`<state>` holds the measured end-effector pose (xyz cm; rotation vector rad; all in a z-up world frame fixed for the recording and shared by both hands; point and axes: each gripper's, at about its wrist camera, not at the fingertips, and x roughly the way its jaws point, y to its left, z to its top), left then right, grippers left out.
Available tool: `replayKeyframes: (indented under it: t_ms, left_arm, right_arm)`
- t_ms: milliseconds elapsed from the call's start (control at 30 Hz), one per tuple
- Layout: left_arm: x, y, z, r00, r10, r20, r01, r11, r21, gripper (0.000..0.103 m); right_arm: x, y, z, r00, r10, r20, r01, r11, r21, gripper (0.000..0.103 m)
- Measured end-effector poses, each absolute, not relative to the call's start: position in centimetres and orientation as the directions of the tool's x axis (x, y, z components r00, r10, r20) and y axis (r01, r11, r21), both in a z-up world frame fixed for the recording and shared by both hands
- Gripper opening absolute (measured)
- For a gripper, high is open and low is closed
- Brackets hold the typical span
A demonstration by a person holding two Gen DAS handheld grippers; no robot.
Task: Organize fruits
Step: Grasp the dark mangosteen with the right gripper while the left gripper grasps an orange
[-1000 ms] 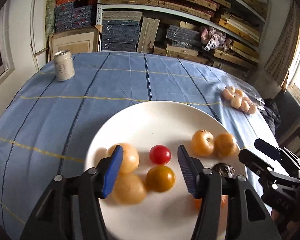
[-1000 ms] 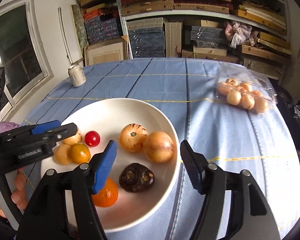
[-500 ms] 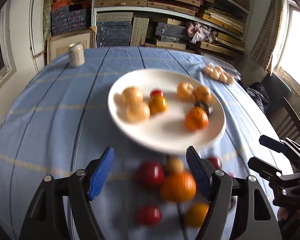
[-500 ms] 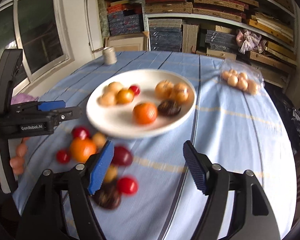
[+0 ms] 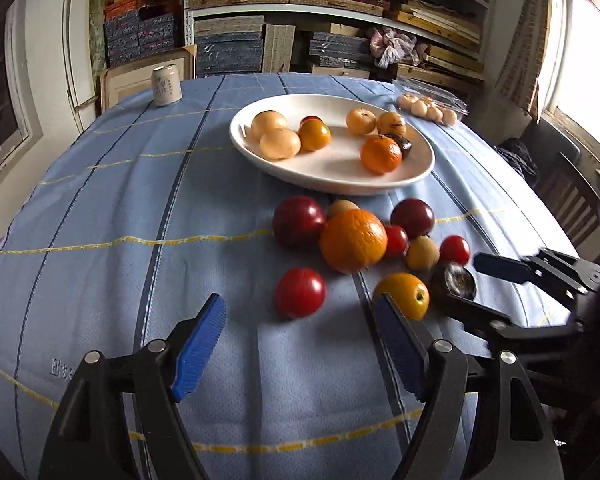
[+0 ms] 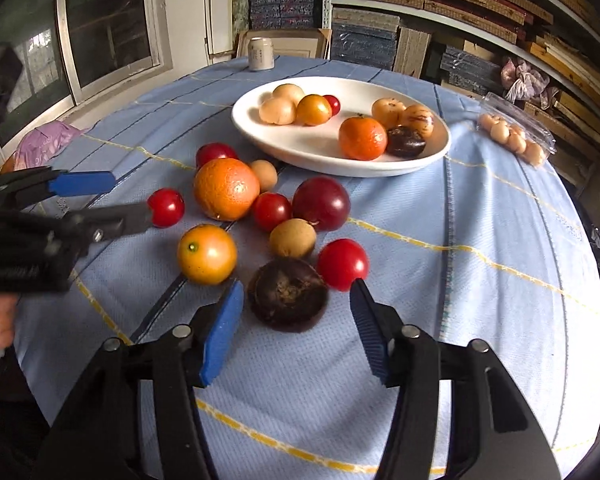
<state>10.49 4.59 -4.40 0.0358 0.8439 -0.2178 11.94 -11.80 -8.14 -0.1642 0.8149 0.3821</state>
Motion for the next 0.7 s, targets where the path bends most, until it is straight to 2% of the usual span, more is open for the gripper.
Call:
replayKeyframes:
  t_ms: [133, 200, 700]
  left_arm:
    - [10.2, 3.9, -4.7, 0.636, -0.184, -0.75, 0.223, 0.974, -0.05, 0.078]
    - [10.2, 3.6, -5.0, 0.633, -0.184, -0.752, 0.229, 0.972, -0.046, 0.078]
    - [10.8, -1.4, -5.8, 0.635, -0.192, -0.748, 0.289, 0.957, 0.0, 0.078]
  right_arm:
    - [12.9, -11.1, -8.9, 0.597, 0.256, -0.76, -0.386, 0.922, 0.007, 0.054]
    - [13.4, -11.7, -8.7, 0.592, 0.28, -0.755, -0.373, 0.926, 0.051, 0.043]
    - [11.9, -18.5, -7.7, 0.68, 0.218, -0.7, -0.197, 0.974, 0.112, 0.044]
